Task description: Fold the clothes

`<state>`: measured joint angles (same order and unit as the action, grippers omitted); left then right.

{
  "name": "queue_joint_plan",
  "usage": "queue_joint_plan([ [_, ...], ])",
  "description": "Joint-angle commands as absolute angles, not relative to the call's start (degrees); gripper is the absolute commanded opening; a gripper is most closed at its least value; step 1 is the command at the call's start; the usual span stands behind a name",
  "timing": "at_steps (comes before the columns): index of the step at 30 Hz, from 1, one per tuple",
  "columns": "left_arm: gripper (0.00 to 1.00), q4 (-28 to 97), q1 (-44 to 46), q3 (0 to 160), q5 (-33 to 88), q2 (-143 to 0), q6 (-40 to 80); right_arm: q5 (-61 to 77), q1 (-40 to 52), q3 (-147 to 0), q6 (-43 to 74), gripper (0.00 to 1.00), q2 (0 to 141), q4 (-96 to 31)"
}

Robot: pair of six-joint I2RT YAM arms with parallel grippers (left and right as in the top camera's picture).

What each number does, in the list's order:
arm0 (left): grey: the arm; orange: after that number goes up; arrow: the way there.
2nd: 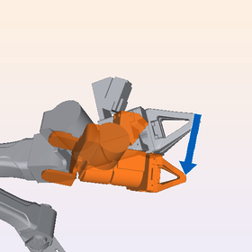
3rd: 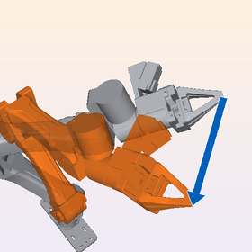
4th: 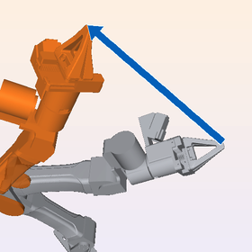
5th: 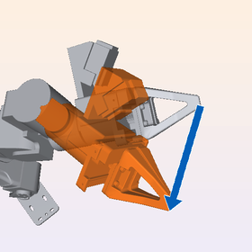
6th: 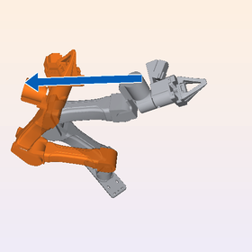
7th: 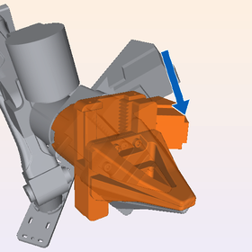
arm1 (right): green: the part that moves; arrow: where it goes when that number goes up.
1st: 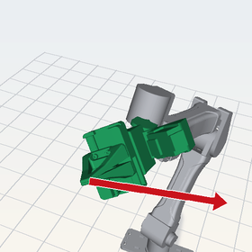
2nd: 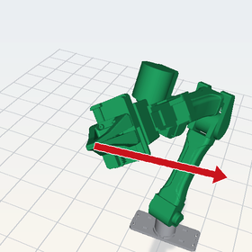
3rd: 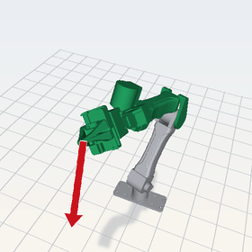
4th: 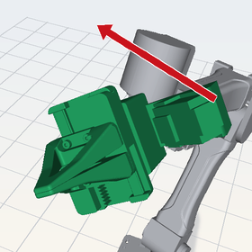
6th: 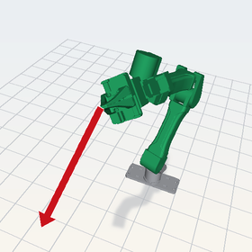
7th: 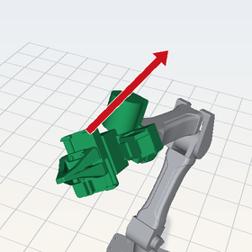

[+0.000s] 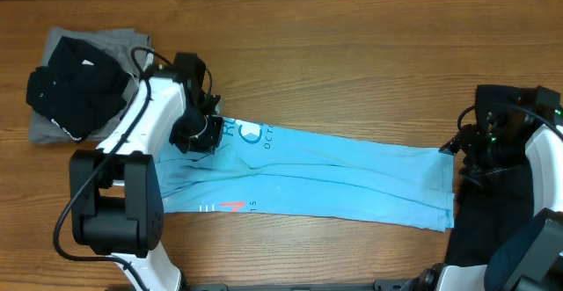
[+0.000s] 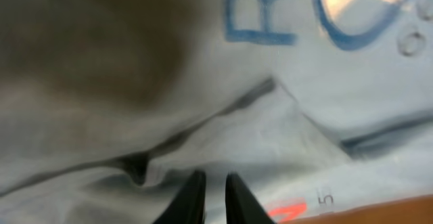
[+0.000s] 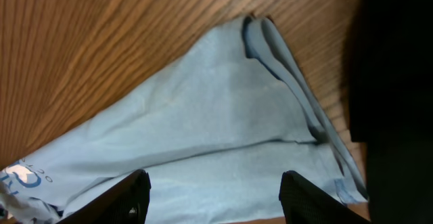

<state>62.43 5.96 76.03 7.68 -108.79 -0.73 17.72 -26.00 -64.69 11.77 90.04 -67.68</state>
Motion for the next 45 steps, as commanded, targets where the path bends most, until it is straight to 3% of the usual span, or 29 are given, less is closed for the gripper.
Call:
queue_joint_plan([
  [1, 0.04, 49.9, 4.8, 65.6, 5.3, -108.3, 1.7, 17.5, -26.7, -66.0, 11.7, 0.66, 88.8, -67.1],
  [6, 0.04, 39.8, 0.7, 57.4, 0.7, -108.3, 5.5, 17.5, -26.7, -66.0, 11.7, 0.66, 88.8, -67.2],
  [10, 0.04, 38.5, -8.1, 53.8, -4.9, -108.3, 9.4, 16.7, -26.7, -65.7, 11.7, 0.67, 88.9, -67.1],
  [17, 0.04, 38.2, -20.9, 53.0, 2.9, -108.3, 5.5, 15.3, -26.4, -61.0, 11.2, 0.67, 89.5, -63.9],
  [26, 0.04, 36.8, -17.1, 53.0, 3.6, -108.3, 3.8, 28.8, -19.9, -46.0, 6.2, 0.67, 89.7, -51.0],
  [36, 0.04, 36.9, -16.0, 53.0, 3.7, -108.3, 3.8, 29.8, -14.0, -36.6, 7.7, 0.65, 89.8, -38.3],
  [41, 0.04, 37.3, -16.0, 53.0, 3.7, -108.3, 3.8, 30.1, -10.9, -35.6, 7.6, 0.56, 89.8, -37.2],
  [45, 0.04, 37.6, -16.0, 53.0, 3.7, -108.3, 3.8, 30.2, -9.3, -35.6, 7.7, 0.35, 89.8, -36.4],
])
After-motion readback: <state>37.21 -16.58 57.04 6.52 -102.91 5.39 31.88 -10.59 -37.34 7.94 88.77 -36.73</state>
